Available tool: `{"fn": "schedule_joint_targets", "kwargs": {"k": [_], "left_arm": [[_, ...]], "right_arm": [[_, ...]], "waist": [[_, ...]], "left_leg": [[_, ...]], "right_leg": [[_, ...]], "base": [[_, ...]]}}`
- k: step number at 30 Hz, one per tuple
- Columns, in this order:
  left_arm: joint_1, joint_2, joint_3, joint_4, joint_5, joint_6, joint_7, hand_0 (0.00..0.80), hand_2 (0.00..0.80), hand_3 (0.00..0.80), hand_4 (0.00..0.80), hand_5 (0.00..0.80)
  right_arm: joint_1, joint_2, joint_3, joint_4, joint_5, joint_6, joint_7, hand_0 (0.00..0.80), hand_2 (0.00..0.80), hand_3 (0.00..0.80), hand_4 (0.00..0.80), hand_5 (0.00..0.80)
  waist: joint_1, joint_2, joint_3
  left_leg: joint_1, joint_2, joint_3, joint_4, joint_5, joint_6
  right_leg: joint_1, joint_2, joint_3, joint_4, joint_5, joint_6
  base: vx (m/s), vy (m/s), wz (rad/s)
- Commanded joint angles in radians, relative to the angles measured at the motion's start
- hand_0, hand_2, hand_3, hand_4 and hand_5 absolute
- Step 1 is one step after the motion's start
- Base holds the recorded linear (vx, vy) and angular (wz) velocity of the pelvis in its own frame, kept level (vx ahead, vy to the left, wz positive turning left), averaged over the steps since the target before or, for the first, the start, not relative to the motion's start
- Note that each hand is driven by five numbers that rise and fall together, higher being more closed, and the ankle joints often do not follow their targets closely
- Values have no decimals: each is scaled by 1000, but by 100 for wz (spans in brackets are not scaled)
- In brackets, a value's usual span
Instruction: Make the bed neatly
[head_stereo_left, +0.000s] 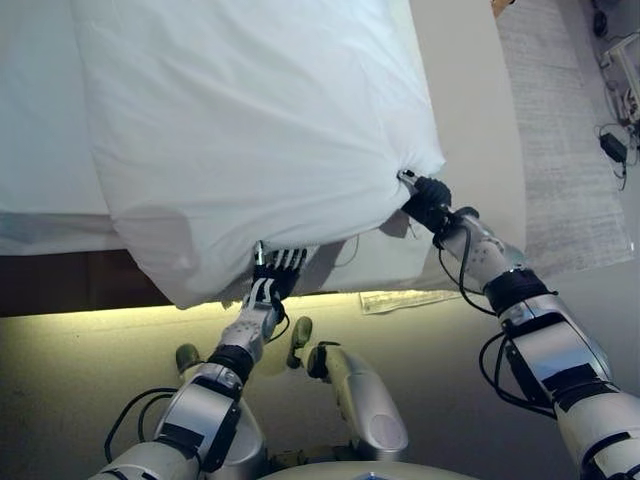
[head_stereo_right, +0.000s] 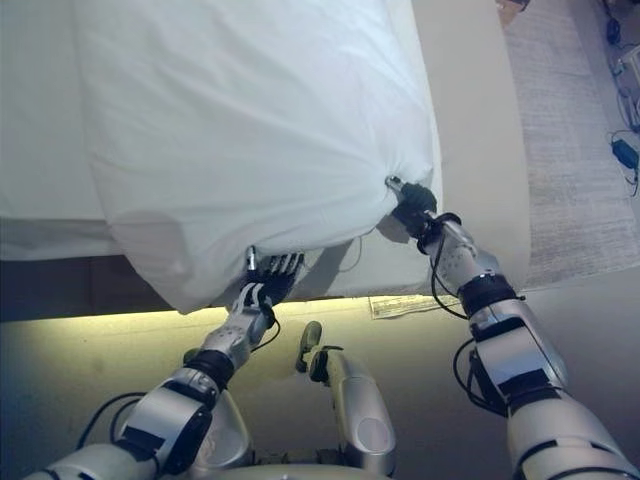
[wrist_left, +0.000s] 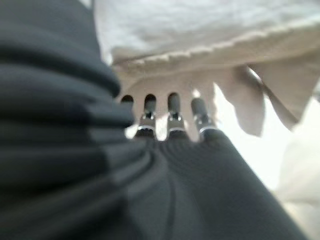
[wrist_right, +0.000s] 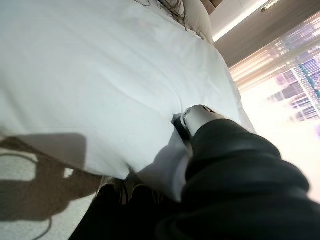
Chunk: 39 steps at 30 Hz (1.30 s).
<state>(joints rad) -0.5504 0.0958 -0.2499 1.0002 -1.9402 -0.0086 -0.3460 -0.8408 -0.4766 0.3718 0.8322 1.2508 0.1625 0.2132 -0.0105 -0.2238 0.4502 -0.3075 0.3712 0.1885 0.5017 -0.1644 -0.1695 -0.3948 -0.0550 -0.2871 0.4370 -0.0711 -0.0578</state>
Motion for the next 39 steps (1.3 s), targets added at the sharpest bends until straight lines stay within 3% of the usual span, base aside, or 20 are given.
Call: {"fn": "schedule_joint_targets", "kwargs": {"k": [1,5,14,15,16,30,31,39], "left_arm": [[-33,-34,42,-91,-32,-74,-119,0,0,0,0,0],[-20,-42,55,-115,-32,-135,-134,0,0,0,0,0],[2,-22,80,-112,-32,-169,-127,0,0,0,0,0],[2,-18,82,-112,-32,-174,-125,574,574,574,574,574],[2,-15,82,-113,-32,-185,-119,800,800,800,800,800],[24,3,147,-106,-32,-209,-109,800,800,800,800,800],[29,2,150,-104,-32,-210,-110,800,800,800,800,800],[95,27,215,-75,-11,-206,-99,800,800,800,800,800]], "right_arm": [[42,-59,-72,-48,47,-54,47,800,800,800,800,800],[50,-55,-82,-38,35,-48,46,800,800,800,800,800],[48,-62,-102,2,3,-27,59,800,800,800,800,800],[46,-64,-102,5,2,-24,60,800,800,800,800,800],[44,-66,-104,8,0,-21,63,800,800,800,800,800],[56,-51,-128,63,-76,-7,80,800,800,800,800,800],[61,-46,-131,66,-84,-9,82,800,800,800,800,800],[109,-54,-163,105,-164,31,61,800,800,800,800,800]], "waist": [[-5,2,-30],[3,11,-34],[13,47,-47],[14,51,-48],[16,55,-48],[34,109,-60],[37,111,-60],[56,140,-92]], "left_leg": [[-80,29,-59,58,66,-14],[-70,22,-62,46,68,-17],[-39,-1,-59,12,77,-19],[-37,-3,-59,12,77,-20],[-38,-6,-60,13,77,-20],[-9,-56,-71,-13,75,-17],[-13,-62,-63,-23,101,-7],[40,-97,-60,-68,106,-4]], "right_leg": [[92,-46,-36,-19,-47,101],[98,-54,-37,-12,-52,101],[108,-83,-27,6,-64,108],[109,-86,-27,7,-65,108],[109,-90,-26,10,-66,109],[126,-134,-11,26,-75,125],[124,-141,-20,16,-54,118],[173,-174,-29,-8,-54,138]], "base": [[25,10,11],[31,46,12],[19,96,7],[7,104,7],[2,106,6],[-11,99,5],[-79,102,5],[-9,127,6]]}}
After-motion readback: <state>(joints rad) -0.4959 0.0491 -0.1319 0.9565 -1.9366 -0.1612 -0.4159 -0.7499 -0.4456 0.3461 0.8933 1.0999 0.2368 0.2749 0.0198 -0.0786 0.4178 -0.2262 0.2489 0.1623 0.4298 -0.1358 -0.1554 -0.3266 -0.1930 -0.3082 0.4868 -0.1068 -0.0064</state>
